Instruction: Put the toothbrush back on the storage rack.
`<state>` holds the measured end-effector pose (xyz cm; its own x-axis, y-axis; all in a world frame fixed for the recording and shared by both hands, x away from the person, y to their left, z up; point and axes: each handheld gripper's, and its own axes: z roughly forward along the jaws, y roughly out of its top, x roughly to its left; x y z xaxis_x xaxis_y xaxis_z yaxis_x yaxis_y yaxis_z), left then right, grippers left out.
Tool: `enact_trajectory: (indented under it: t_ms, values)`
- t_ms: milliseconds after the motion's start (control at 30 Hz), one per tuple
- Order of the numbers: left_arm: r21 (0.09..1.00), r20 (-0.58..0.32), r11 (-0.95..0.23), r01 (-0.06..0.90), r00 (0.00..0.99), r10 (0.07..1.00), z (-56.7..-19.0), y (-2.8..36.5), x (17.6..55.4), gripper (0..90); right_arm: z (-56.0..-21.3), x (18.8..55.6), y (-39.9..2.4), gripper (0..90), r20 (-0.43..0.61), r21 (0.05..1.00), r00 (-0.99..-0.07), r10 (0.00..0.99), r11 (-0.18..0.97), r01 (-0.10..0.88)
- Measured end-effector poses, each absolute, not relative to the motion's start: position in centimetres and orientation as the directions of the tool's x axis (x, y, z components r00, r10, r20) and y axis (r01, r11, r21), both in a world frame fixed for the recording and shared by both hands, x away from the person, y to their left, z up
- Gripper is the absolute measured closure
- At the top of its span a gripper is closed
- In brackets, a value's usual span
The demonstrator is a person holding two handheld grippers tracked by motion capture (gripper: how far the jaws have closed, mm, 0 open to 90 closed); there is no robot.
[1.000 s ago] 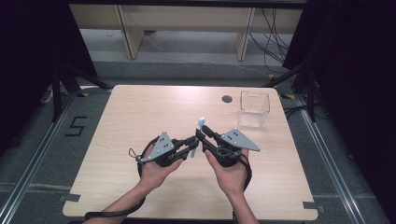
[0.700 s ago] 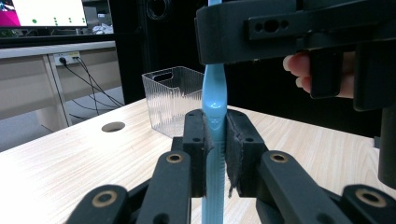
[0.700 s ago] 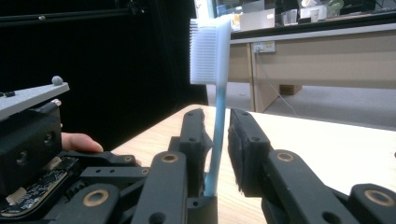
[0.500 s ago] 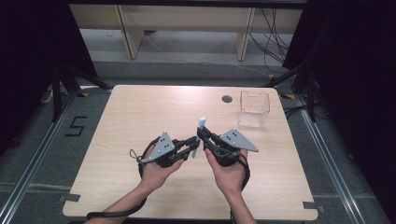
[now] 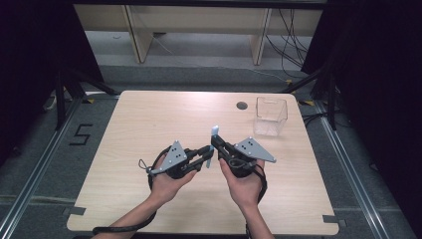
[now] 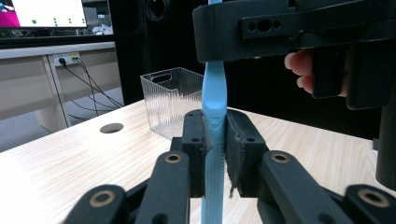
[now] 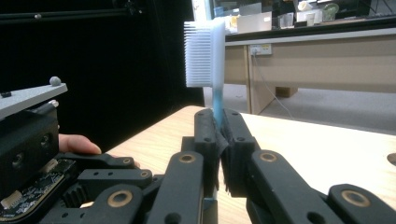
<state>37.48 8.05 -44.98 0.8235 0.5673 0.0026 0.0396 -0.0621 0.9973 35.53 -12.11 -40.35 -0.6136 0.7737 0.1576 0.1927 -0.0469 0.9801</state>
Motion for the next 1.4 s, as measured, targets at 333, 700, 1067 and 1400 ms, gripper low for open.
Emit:
enact_trajectory:
  t_ms: [333,700,1067,1400]
  values:
    - [0.992,0.043,-0.124,0.035,0.816,0.576,-45.4,9.5,37.3,53.0,-39.9,35.6,-13.0,86.4,0.137,0.983,-0.593,0.794,-0.033,0.182]
    - [0.981,0.073,-0.188,0.057,0.783,0.618,-46.7,12.9,37.1,39.5,-39.7,35.9,-14.3,86.3,0.120,0.986,-0.563,0.817,-0.032,0.164]
    - [0.978,0.077,-0.196,0.066,0.762,0.643,-46.8,14.2,37.3,38.8,-39.4,36.1,-15.0,86.3,0.125,0.986,-0.551,0.825,-0.043,0.160]
    - [0.976,0.081,-0.206,0.077,0.745,0.662,-47.0,15.4,37.5,38.4,-39.0,36.3,-16.2,86.3,0.125,0.986,-0.518,0.846,-0.047,0.160]
